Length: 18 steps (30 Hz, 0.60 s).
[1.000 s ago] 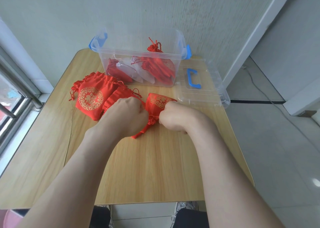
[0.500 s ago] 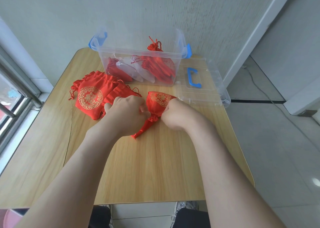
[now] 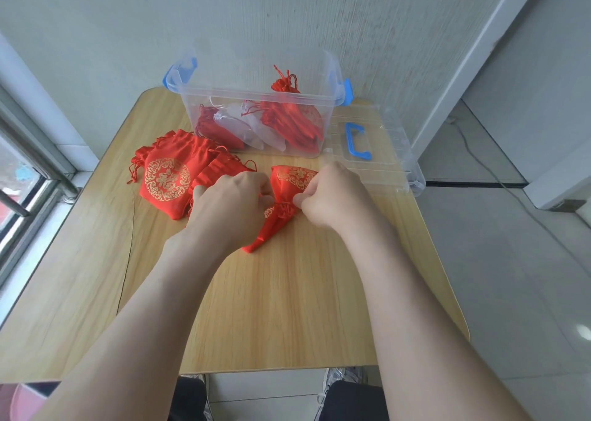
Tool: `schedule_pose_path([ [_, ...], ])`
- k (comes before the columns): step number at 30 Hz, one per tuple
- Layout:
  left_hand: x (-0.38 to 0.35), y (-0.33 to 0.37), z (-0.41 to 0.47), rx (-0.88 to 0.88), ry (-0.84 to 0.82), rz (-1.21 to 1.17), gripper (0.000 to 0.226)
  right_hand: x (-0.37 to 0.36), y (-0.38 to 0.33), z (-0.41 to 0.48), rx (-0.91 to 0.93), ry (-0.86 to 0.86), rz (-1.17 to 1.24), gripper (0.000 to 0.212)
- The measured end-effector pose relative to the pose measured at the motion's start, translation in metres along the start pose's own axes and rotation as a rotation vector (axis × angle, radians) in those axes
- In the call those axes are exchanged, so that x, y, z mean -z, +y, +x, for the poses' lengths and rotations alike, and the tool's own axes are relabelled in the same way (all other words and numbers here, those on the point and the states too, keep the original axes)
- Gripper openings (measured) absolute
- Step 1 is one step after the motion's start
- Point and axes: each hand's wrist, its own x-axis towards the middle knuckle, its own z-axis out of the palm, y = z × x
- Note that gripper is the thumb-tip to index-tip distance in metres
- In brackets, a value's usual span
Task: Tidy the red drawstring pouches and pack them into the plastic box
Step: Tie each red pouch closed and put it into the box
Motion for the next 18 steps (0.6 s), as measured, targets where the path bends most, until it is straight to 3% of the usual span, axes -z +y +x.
schedule_pose_path([
  [6, -0.002, 0.002, -0.001, 0.009, -0.04, 0.015, 0.013, -0.004, -0.004, -0.003, -0.061, 0.011, -0.061, 0.023],
  [13, 0.011, 0.007, 0.001, 0.119, -0.091, -0.377, 0.027, 0.004, -0.005, -0.005, 0.041, -0.044, 0.169, 0.024],
  [18, 0.012, 0.006, 0.002, 0.123, -0.108, -0.623, 0.026, 0.007, -0.009, -0.007, 0.117, -0.059, 0.207, 0.028],
])
